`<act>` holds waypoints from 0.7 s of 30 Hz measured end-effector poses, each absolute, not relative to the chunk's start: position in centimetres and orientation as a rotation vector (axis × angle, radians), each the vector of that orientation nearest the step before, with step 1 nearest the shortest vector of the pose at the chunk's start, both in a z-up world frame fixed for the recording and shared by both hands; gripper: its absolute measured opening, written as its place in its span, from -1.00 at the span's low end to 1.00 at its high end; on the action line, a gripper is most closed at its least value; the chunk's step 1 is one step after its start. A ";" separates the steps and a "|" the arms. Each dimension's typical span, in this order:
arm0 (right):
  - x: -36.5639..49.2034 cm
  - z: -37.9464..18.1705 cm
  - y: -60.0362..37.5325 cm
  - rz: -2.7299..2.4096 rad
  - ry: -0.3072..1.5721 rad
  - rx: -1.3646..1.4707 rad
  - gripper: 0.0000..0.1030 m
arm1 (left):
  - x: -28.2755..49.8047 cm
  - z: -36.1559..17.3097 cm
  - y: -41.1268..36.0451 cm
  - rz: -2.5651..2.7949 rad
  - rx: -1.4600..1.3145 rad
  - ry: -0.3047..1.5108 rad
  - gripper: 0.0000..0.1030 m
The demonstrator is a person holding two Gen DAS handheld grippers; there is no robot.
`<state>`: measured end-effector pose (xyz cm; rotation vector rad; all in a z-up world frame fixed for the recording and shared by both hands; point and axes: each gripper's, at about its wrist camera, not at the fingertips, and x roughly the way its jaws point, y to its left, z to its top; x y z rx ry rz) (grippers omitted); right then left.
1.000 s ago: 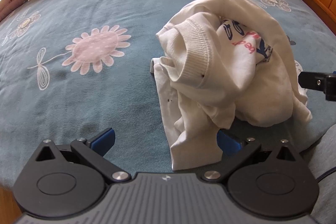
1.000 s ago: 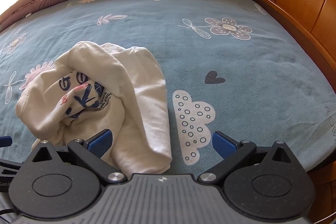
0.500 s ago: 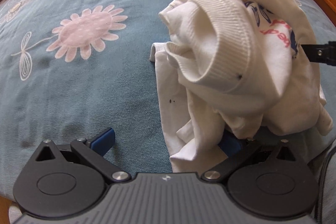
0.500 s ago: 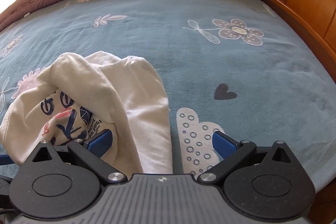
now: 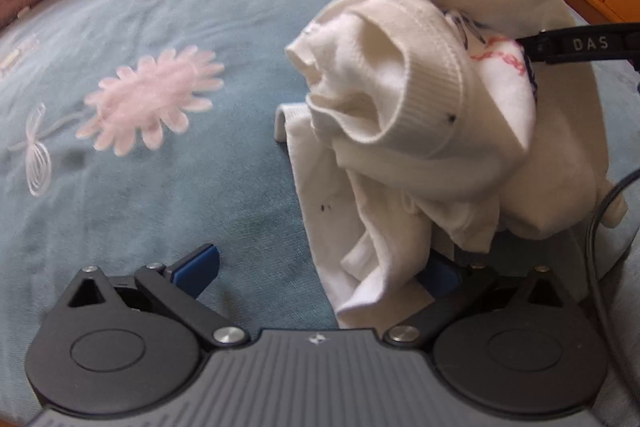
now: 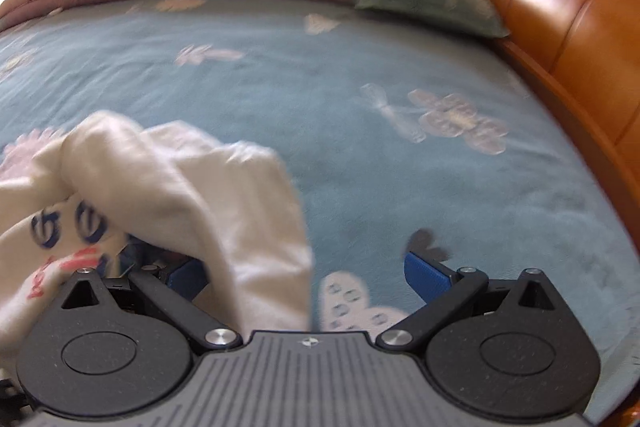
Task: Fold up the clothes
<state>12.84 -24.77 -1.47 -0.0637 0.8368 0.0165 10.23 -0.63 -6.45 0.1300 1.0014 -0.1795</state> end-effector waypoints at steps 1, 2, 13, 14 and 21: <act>12.9 -1.3 -24.9 0.012 0.824 -0.067 1.00 | 10.4 -6.1 -0.8 -0.186 0.137 0.991 0.99; 12.9 -1.1 -25.0 0.008 0.811 -0.069 1.00 | 10.6 -5.8 -1.0 -0.193 0.143 0.981 0.99; 16.4 -0.1 -27.5 -0.049 0.696 -0.088 1.00 | 11.5 -4.6 -1.2 -0.203 0.171 0.947 0.99; 16.9 0.0 -28.2 -0.061 0.696 -0.082 1.00 | 11.7 -4.6 -1.2 -0.205 0.171 0.943 0.99; 21.0 0.2 -32.5 -0.092 0.731 -0.055 1.00 | 13.6 -3.5 -0.8 -0.226 0.172 0.884 0.99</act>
